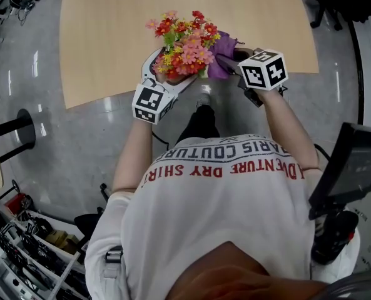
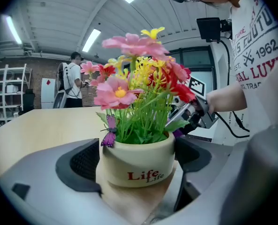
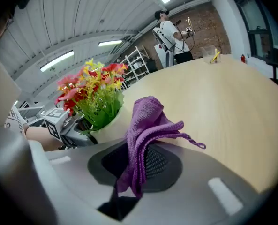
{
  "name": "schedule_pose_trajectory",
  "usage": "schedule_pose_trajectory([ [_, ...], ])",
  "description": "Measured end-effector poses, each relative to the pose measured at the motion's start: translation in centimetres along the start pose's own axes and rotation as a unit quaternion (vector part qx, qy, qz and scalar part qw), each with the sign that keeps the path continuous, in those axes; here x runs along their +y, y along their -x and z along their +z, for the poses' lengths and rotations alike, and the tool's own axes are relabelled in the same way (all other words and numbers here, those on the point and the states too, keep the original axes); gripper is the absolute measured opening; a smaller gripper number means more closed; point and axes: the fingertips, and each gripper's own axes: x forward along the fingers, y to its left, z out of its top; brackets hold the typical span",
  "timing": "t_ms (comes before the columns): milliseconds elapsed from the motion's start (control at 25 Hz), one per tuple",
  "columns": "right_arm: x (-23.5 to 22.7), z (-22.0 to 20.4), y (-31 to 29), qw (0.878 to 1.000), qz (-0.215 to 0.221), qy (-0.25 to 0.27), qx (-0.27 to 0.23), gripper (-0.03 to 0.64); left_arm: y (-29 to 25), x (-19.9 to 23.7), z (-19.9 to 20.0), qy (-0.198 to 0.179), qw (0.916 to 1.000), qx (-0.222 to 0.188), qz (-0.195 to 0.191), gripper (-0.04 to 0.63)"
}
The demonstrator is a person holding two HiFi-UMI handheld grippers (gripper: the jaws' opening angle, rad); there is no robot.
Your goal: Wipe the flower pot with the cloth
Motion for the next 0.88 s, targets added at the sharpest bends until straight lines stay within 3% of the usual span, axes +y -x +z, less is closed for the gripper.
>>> schedule_pose_trajectory([
  [160, 0.5, -0.2, 3.2, 0.999, -0.011, -0.006, -0.037, 0.055, 1.4, -0.3, -0.5, 0.033, 0.9985, -0.009, 0.043, 0.492],
  [280, 1.5, -1.5, 5.9, 0.998, -0.015, -0.016, -0.054, 0.055, 2.2, -1.2, -1.1, 0.040, 0.9940, -0.005, 0.101, 0.492],
  [400, 2.8, -3.7, 8.4, 0.998, -0.020, -0.023, -0.060, 0.055, 2.9, -1.6, -2.3, 0.063, 0.9818, 0.018, 0.178, 0.492],
  [480, 3.5, -5.5, 9.8, 0.998, -0.027, -0.024, -0.056, 0.055, 3.2, -2.3, -2.5, 0.091, 0.9734, 0.025, 0.209, 0.492],
  [720, 4.2, -9.1, 12.3, 0.997, -0.035, -0.038, -0.049, 0.055, 1.8, -3.4, -1.1, 0.094, 0.9600, 0.011, 0.263, 0.508],
  [880, 4.2, -9.5, 13.3, 0.997, -0.040, -0.043, -0.053, 0.055, 0.6, -2.6, -1.6, 0.102, 0.9488, 0.023, 0.298, 0.506],
])
